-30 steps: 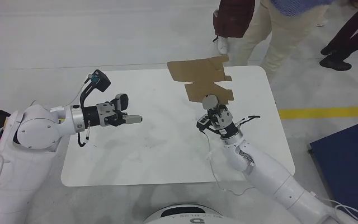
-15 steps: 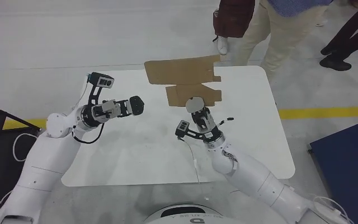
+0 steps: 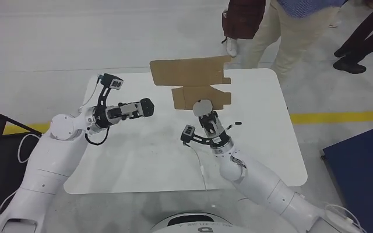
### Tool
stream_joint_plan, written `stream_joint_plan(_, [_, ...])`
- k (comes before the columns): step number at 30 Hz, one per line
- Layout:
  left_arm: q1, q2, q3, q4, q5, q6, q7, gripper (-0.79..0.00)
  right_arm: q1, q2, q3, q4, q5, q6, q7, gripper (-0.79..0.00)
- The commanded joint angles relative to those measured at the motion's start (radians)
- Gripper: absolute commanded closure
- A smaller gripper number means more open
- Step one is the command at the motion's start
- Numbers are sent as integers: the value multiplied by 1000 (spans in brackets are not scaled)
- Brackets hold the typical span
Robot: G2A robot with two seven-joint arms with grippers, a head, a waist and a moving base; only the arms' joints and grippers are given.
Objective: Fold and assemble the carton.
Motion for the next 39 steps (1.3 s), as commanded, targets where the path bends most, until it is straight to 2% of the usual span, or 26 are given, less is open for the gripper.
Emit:
stream_joint_plan(1, [-4,-7,23,-12,106,-18,48,-785,0,-13,-8,-1,29,9,-30,0])
stream_joint_plan(3, [-13,-16,50,-14,144,-35,85,-785,6,-28,-18,8,51,23,-51,0])
stream_joint_plan(4, [-19,-21,64,-11,157,-43,97,-760,9,-35,-22,15,61,29,-56,0])
stream_joint_plan(5, [-24,-24,72,-8,164,-48,103,-662,10,-40,-23,19,68,36,-59,0])
stream_joint_plan(7, [-43,-34,96,8,176,-62,122,-548,14,-54,-23,35,85,52,-63,0])
stream_joint_plan(9, [-57,-40,109,21,180,-69,130,-385,14,-63,-20,44,87,57,-63,0])
stream_joint_plan(12, [-76,-49,124,43,186,-84,146,-268,9,-76,-12,53,92,73,-65,0])
stream_joint_plan(14, [-84,-54,131,55,190,-87,155,-240,2,-82,-5,56,94,83,-66,0])
stream_joint_plan(23, [-113,-69,151,80,221,-87,175,-203,-31,-107,21,54,100,123,-117,0])
stream_joint_plan(24, [-116,-71,153,81,224,-86,177,-157,-34,-110,25,54,98,125,-123,0])
stream_joint_plan(25, [-117,-72,154,83,225,-85,181,-55,-37,-112,29,53,97,127,-127,0])
stream_joint_plan(26, [-118,-74,155,85,228,-85,183,0,-41,-115,33,53,95,130,-132,0])
stream_joint_plan(39, [-80,-71,116,55,207,-125,152,0,-84,-142,87,59,95,183,-154,0])
